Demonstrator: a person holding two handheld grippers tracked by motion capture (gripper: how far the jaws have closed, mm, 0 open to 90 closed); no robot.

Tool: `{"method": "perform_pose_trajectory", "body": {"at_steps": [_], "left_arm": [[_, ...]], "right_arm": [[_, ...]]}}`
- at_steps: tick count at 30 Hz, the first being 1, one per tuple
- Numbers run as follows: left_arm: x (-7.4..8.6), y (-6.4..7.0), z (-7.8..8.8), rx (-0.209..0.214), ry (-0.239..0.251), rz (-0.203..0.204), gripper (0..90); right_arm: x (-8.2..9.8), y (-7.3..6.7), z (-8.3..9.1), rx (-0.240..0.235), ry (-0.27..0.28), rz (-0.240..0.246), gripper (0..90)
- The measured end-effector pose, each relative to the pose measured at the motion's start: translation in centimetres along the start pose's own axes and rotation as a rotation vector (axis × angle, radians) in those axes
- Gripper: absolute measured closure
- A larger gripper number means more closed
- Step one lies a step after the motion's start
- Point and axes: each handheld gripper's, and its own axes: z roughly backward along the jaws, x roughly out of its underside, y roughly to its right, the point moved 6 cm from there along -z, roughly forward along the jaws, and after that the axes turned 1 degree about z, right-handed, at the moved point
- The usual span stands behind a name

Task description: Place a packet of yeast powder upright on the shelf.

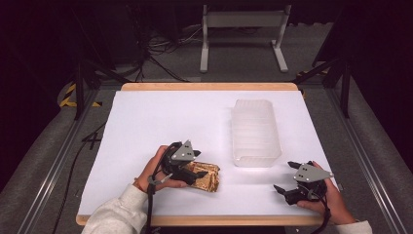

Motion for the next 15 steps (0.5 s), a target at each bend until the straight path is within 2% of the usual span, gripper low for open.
{"method": "perform_pose_trajectory", "body": {"at_steps": [7,10,15], "left_arm": [[-1.0,-0.1,-2.0,0.052,-0.038,-0.032,32.7],[-0.9,-0.2,-3.3,0.060,-0.086,-0.051,32.2],[-1.0,-0.5,-4.7,0.083,-0.127,-0.069,31.6]], "right_arm": [[0.2,0.2,0.2,0.006,-0.002,-0.002,8.6],[0.2,0.2,0.2,0.006,0.000,-0.003,8.6],[0.3,0.2,0.2,0.002,-0.003,-0.009,8.6]]}}
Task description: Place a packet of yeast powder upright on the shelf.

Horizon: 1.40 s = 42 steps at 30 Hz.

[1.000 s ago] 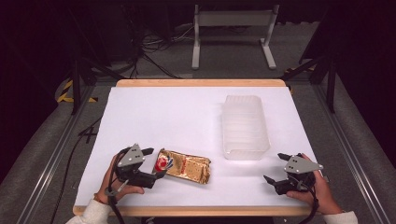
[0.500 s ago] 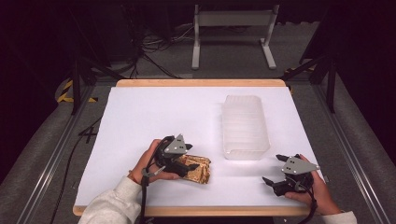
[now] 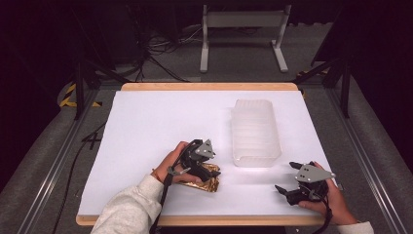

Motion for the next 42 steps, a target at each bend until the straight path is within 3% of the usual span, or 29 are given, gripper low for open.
{"method": "perform_pose_trajectory", "body": {"at_steps": [4,8,11,14,20,23,25,26,29,33,39,42], "left_arm": [[0.1,-0.1,-0.8,0.023,-0.041,-0.008,33.1],[0.2,0.0,-0.8,0.067,-0.047,-0.013,37.2],[0.4,0.4,-0.8,0.112,-0.059,-0.032,46.1],[0.3,0.7,-0.7,0.113,-0.071,-0.047,55.6],[0.3,0.5,-0.2,0.067,-0.077,-0.048,81.8],[0.0,0.4,0.5,0.016,-0.057,-0.050,85.6],[-0.1,0.3,0.8,0.004,-0.047,-0.041,86.1],[-0.3,0.0,2.0,-0.037,-0.008,-0.025,86.3],[-0.6,-0.3,3.4,-0.063,0.036,0.002,86.6],[-0.6,-1.0,7.0,-0.162,0.133,0.052,87.0],[0.1,-0.9,12.3,-0.229,0.241,0.095,87.4],[0.7,-0.5,14.4,-0.259,0.259,0.104,87.6]], "right_arm": [[0.0,0.1,0.1,0.003,0.003,0.001,8.6],[0.1,0.1,0.2,0.005,0.006,-0.003,8.6],[0.1,0.1,0.2,0.005,0.005,-0.002,8.7],[0.1,0.0,0.2,0.004,0.002,0.000,8.7],[0.1,0.1,0.1,0.007,0.000,0.001,8.7],[0.1,0.1,0.2,0.008,-0.002,0.004,8.7],[0.1,0.1,0.2,0.010,0.000,0.006,8.7],[0.1,0.2,0.3,0.012,0.006,0.008,8.7],[0.0,0.2,0.4,0.013,0.006,0.002,8.7],[-0.1,0.1,0.4,0.013,0.009,0.007,8.7],[-0.3,0.1,0.2,0.011,0.009,0.001,8.7],[-0.4,0.2,0.1,0.008,0.011,0.000,8.7]]}}
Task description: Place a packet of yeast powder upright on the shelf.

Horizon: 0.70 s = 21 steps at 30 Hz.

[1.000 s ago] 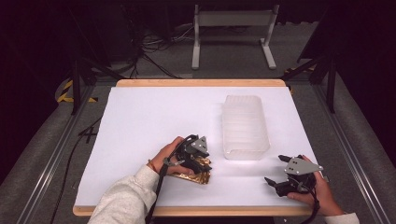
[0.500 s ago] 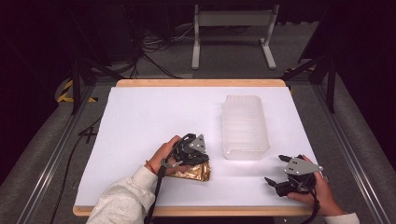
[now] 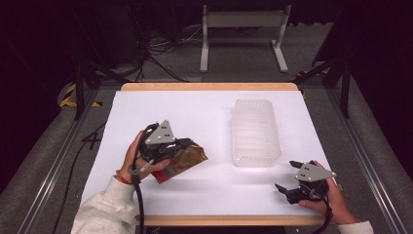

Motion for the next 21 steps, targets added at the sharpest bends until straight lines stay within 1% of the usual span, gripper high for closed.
{"method": "perform_pose_trajectory", "body": {"at_steps": [1,2,3,4,5,6,8,10,13,14,16,18,19,21], "left_arm": [[0.0,0.0,0.0,0.000,0.000,0.000,87.7],[0.1,-0.1,0.9,-0.015,0.008,0.009,87.7],[0.2,-0.2,2.1,-0.019,0.024,0.019,87.9],[0.4,-0.3,2.5,-0.027,0.028,0.025,88.0],[0.4,-0.3,2.5,-0.027,0.028,0.025,88.0],[0.5,-0.3,3.0,-0.029,0.033,0.027,88.0],[0.7,-0.2,3.7,-0.056,0.042,0.033,88.2],[0.7,-0.1,4.3,-0.064,0.068,0.042,88.4],[0.6,0.0,5.0,-0.084,0.086,0.046,88.6],[0.5,0.0,5.1,-0.077,0.087,0.048,88.5],[0.4,-0.1,5.5,-0.089,0.091,0.044,88.5],[0.2,-0.3,5.8,-0.090,0.102,0.048,88.5],[0.0,-0.5,5.9,-0.083,0.124,0.063,88.6],[-0.2,-0.7,5.8,-0.082,0.145,0.073,88.6]], "right_arm": [[0.0,0.0,0.0,0.000,0.000,0.000,8.7],[0.0,0.0,-0.1,-0.001,0.001,-0.001,8.7],[-0.1,0.0,-0.1,-0.003,0.002,-0.002,8.7],[-0.2,0.0,-0.1,-0.004,0.002,0.000,8.7],[-0.2,0.0,-0.1,-0.004,0.002,0.000,8.7],[-0.2,0.0,-0.2,-0.003,0.000,0.001,8.7],[-0.3,0.0,-0.2,-0.005,0.004,0.001,8.7],[-0.4,0.0,-0.3,-0.004,0.003,0.000,8.7],[-0.5,0.1,-0.4,-0.003,0.001,0.003,8.7],[-0.4,0.0,-0.4,-0.004,0.000,0.000,8.7],[-0.5,0.0,-0.4,-0.006,0.003,0.001,8.6],[-0.5,0.1,-0.4,-0.003,0.004,-0.005,8.5],[-0.5,0.2,-0.4,0.000,0.006,-0.007,8.5],[-0.5,0.3,-0.3,0.002,0.008,-0.012,8.5]]}}
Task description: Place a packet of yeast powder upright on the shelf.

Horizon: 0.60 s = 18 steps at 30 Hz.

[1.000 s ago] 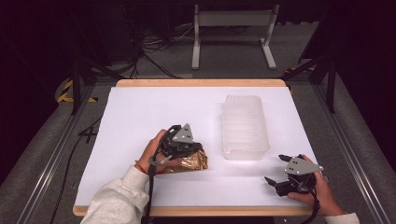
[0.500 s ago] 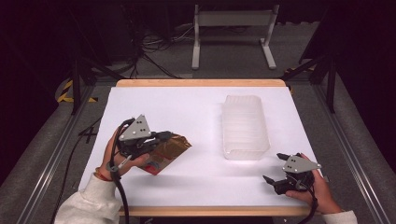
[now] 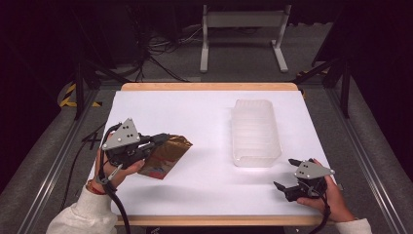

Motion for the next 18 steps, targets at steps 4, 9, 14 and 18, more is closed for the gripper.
{"method": "perform_pose_trajectory", "body": {"at_steps": [4,9,14,18], "left_arm": [[-0.6,-0.5,-1.0,0.015,0.041,0.038,88.6],[-1.5,-0.7,-3.0,-0.064,0.008,-0.013,88.5],[-2.3,-0.7,-4.9,-0.025,0.023,0.000,88.6],[-3.1,-1.0,-6.0,0.003,0.052,0.026,88.7]], "right_arm": [[-0.1,0.0,0.2,-0.002,0.011,-0.003,8.5],[-0.1,0.1,0.3,0.005,0.012,-0.004,8.5],[0.0,0.3,0.5,0.012,0.019,-0.011,8.5],[0.1,0.3,0.5,0.013,0.017,-0.016,8.6]]}}
